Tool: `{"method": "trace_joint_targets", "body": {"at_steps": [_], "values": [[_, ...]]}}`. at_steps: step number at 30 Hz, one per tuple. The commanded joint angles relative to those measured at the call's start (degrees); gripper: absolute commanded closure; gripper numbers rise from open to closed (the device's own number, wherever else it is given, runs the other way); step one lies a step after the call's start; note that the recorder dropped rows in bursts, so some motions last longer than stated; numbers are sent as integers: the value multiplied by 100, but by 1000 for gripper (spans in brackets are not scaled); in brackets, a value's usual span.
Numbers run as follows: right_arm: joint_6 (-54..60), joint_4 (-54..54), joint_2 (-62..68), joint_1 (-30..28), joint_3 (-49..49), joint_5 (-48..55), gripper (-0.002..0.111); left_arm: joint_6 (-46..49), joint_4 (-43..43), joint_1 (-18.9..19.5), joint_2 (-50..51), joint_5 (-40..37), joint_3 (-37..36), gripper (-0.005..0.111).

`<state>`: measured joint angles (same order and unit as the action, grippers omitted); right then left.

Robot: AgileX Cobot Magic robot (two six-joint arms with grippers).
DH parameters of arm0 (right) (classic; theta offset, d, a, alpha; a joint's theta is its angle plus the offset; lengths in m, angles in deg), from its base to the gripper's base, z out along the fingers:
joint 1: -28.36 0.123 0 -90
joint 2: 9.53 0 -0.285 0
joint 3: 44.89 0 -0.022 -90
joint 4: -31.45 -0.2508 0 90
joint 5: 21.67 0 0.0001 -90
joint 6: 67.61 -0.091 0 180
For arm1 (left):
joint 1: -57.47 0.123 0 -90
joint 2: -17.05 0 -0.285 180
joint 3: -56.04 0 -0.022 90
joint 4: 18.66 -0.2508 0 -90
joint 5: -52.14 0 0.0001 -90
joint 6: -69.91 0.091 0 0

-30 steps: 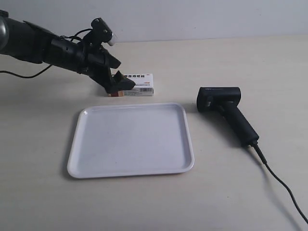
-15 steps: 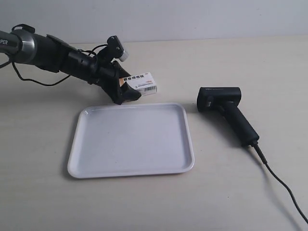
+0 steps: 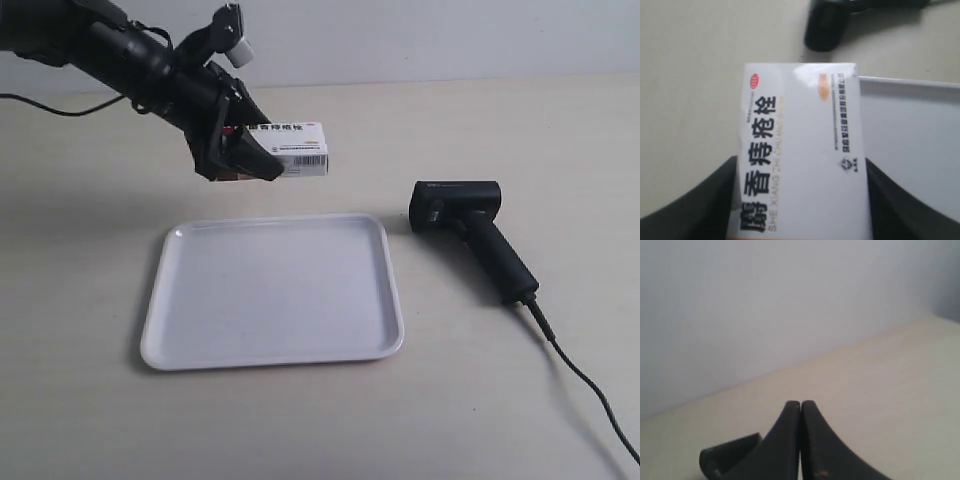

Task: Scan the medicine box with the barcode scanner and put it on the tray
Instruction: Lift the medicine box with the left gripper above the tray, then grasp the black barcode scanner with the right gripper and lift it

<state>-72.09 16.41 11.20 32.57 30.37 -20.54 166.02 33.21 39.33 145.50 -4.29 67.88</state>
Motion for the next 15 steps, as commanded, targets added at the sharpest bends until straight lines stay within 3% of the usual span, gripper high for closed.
{"method": "trace_joint_targets", "body": {"at_steps": [1,5,7,8,12,15], "values": [[60,69,1663,454,-557,27,108,145,-96,-421,-980,163,-1076,104],[60,93,4089,1285,-1278,-34,102,667,211,-921,-1883,1395,-2512,104],[382,106,5520,1718,-1879,-231,83,1028,452,-1011,-2200,1820,-3177,104],[651,106,6386,1925,-2351,-199,65,1192,567,-1021,-2296,2008,-3453,104],[1380,106,8174,2179,-3529,-45,21,1439,587,-1021,-2322,2344,-3773,104],[1802,117,9040,2114,-4122,69,12,1462,623,-1033,-2322,2400,-3774,104]]}}
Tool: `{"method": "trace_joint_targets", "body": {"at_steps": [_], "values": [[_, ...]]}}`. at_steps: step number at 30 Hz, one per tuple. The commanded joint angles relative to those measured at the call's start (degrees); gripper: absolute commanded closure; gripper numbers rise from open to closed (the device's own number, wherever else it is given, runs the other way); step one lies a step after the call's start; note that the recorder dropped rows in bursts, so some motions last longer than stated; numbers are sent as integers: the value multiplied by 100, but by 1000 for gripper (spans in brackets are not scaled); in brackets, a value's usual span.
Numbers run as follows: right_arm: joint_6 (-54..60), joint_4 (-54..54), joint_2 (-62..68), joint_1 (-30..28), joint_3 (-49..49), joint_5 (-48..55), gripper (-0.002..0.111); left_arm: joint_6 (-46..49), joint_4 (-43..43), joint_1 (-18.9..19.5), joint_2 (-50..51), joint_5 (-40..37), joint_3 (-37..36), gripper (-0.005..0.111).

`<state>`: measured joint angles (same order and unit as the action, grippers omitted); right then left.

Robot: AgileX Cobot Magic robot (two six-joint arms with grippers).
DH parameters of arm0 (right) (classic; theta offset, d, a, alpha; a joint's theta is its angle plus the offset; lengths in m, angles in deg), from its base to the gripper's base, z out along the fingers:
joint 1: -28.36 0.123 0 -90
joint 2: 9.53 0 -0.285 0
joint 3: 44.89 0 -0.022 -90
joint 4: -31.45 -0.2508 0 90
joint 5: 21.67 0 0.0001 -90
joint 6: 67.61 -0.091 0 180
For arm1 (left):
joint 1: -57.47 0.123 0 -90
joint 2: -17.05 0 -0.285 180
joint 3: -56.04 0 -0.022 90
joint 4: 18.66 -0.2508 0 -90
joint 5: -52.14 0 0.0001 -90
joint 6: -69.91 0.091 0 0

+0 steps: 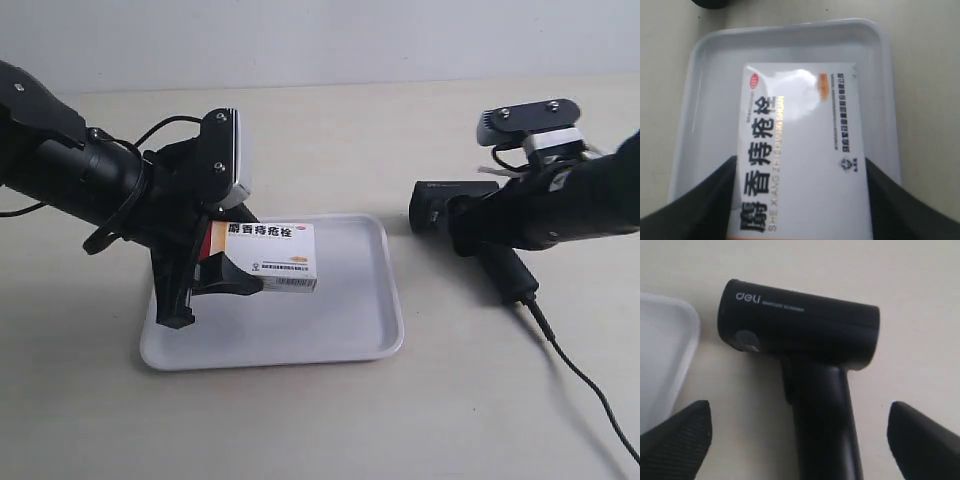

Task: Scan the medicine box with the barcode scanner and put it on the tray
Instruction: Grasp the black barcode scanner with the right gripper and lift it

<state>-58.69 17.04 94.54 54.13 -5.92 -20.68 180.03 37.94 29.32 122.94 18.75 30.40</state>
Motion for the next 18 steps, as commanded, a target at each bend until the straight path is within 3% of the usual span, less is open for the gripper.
{"method": "trace_joint_targets", "body": {"at_steps": [1,7,10,15,17,18], "values": [[538,54,883,-42,-612,47,12,61,150,-32,-66,124,-26,104],[1062,112,1454,-298,-1017,-15,15,61,163,-32,-66,168,-26,104],[1126,162,1465,-417,-1017,-29,27,61,193,-32,-66,168,-26,104],[1429,176,1413,-416,-1017,-99,89,61,232,-32,-66,155,-45,104],[1473,176,1140,-416,-1017,231,108,102,248,-7,-3,155,-40,104],[1473,176,1022,-416,-1017,376,108,183,312,21,28,125,-40,104]]}}
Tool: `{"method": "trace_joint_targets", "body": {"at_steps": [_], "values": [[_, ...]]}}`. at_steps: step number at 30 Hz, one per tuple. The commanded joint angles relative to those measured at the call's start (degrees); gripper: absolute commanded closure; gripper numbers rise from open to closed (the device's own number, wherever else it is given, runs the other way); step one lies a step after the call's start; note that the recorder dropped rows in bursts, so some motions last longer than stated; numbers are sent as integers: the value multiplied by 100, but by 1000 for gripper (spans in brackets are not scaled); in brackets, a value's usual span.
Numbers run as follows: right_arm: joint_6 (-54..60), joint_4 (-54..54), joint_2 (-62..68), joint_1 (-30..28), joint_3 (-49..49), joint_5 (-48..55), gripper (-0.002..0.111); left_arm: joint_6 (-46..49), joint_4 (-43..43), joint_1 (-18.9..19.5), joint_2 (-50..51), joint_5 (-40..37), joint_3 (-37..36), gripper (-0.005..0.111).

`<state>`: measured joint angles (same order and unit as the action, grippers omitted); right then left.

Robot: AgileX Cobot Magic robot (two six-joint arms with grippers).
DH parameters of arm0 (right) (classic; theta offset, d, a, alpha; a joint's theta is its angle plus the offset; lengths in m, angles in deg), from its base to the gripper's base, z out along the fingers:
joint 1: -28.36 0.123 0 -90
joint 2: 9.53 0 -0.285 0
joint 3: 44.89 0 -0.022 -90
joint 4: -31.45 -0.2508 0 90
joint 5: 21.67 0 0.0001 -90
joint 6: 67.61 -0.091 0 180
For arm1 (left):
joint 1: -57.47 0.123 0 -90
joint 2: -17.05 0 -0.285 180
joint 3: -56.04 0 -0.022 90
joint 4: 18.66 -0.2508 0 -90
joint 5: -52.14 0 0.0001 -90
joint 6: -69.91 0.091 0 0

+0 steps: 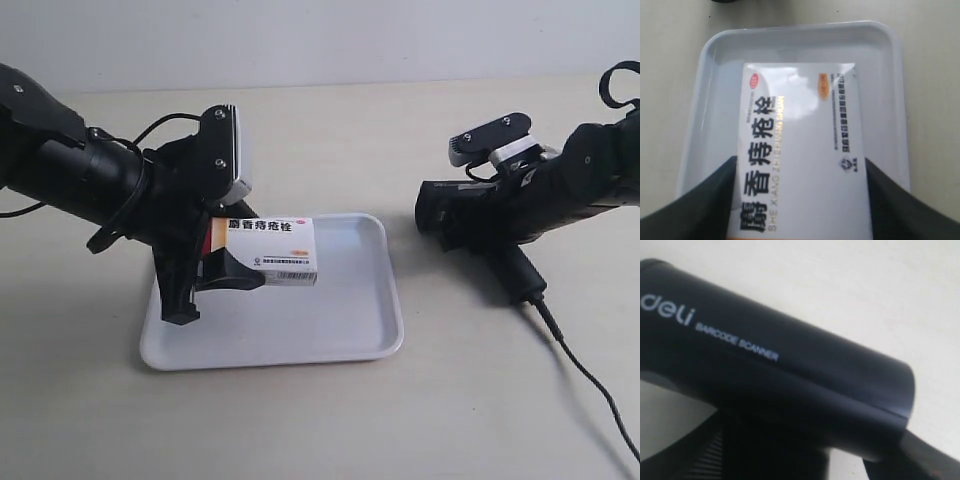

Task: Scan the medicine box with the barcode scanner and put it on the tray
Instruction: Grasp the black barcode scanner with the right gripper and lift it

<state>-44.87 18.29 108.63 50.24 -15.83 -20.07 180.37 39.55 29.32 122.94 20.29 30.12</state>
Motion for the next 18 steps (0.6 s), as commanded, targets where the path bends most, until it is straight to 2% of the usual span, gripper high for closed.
{"method": "trace_joint_targets", "body": {"at_steps": [1,2,4,8,18], "values": [[175,77,-740,-27,-26,732,108,356,340,118,96,-137,-12,104],[175,175,-1114,-27,1,1168,108,612,546,246,131,-381,-12,104],[331,186,-1542,-27,222,1353,108,970,819,508,155,-925,-12,104],[426,186,-1834,-27,826,986,108,970,999,824,296,-1148,-12,104],[426,124,-1834,53,899,912,108,970,1040,824,542,-1248,44,104]]}}
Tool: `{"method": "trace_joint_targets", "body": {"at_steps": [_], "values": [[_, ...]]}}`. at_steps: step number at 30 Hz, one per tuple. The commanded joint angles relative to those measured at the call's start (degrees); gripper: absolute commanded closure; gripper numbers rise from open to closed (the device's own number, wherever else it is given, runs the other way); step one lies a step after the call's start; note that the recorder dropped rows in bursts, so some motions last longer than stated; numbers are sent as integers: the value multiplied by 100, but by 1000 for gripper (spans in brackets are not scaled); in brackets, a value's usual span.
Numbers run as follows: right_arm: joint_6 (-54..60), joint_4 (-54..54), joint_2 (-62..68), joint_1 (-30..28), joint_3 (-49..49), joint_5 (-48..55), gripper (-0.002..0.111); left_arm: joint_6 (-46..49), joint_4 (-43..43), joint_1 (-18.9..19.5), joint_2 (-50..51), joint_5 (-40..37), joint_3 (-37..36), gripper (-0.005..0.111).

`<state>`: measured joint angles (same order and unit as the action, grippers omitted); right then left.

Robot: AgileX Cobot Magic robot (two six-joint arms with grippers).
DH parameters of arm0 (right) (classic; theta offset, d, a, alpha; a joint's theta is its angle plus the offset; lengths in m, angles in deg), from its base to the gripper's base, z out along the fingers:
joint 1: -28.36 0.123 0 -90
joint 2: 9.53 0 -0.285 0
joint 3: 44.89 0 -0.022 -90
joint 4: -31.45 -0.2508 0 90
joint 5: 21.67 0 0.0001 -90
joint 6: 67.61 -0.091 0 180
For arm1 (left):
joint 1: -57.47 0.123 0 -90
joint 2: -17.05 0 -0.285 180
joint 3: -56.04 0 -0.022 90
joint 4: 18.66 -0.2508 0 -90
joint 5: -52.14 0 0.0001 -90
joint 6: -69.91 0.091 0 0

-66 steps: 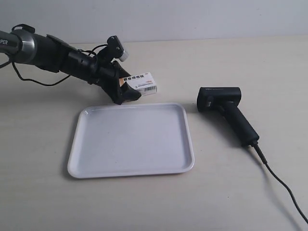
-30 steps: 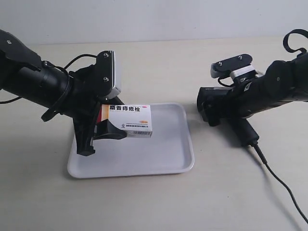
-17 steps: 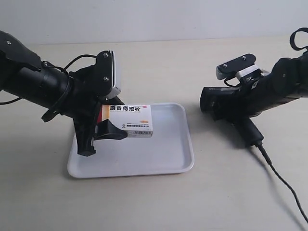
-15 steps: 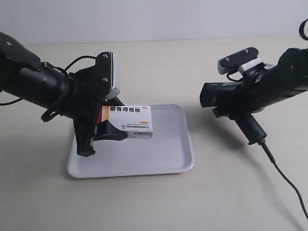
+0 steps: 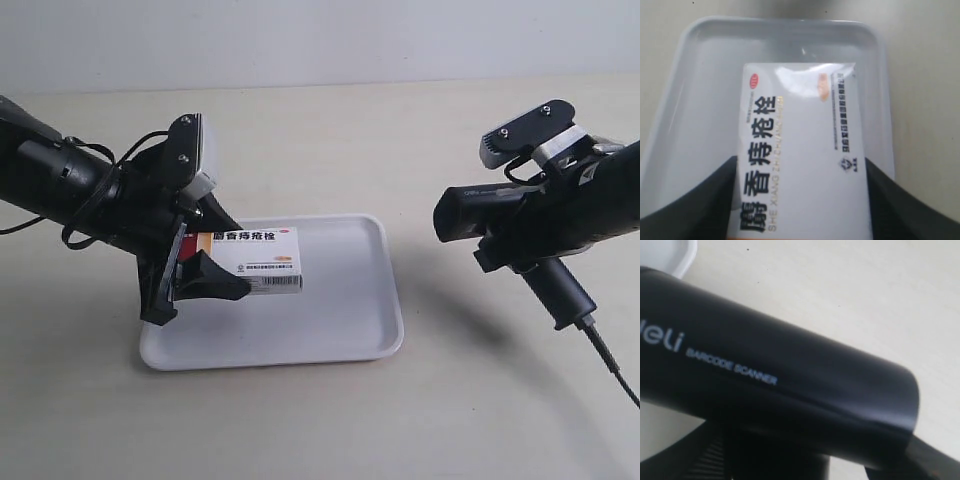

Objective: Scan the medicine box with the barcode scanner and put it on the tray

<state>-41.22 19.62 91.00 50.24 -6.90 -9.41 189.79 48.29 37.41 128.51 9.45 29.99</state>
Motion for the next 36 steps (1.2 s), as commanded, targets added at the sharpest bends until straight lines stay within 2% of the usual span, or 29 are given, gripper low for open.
{"method": "trace_joint_targets", "body": {"at_steps": [1,4,8,12,17,24,27,30,31,33,34,36], "values": [[62,-9,-71,83,7,-154,108,27,166,18,-15,-268,84,104],[62,3,-71,145,7,-192,108,27,166,18,-15,-441,138,104],[-2,3,-35,145,7,-417,108,27,166,18,38,-273,138,104],[-344,3,289,145,7,-928,108,12,583,18,410,-206,141,104],[-719,-8,772,145,7,-1265,108,12,1550,18,968,806,187,104],[-1072,-8,1200,145,-6,-1684,108,12,1632,7,1456,946,343,103],[-1159,-20,1324,145,-18,-1758,108,12,1510,7,1498,1031,366,86],[-1159,-222,1347,145,-18,-1780,96,-3,1497,7,1498,1031,366,54],[-1159,-264,1347,145,-18,-1806,88,-45,1484,7,1498,1031,366,39],[-1159,-264,1347,145,-18,-1806,75,-45,1340,7,1498,1017,366,18],[-1159,-264,1347,145,-18,-1792,65,-45,1188,7,1498,961,366,3],[-1159,-264,1347,145,-18,-1781,52,-66,1029,7,1498,762,366,2]]}}
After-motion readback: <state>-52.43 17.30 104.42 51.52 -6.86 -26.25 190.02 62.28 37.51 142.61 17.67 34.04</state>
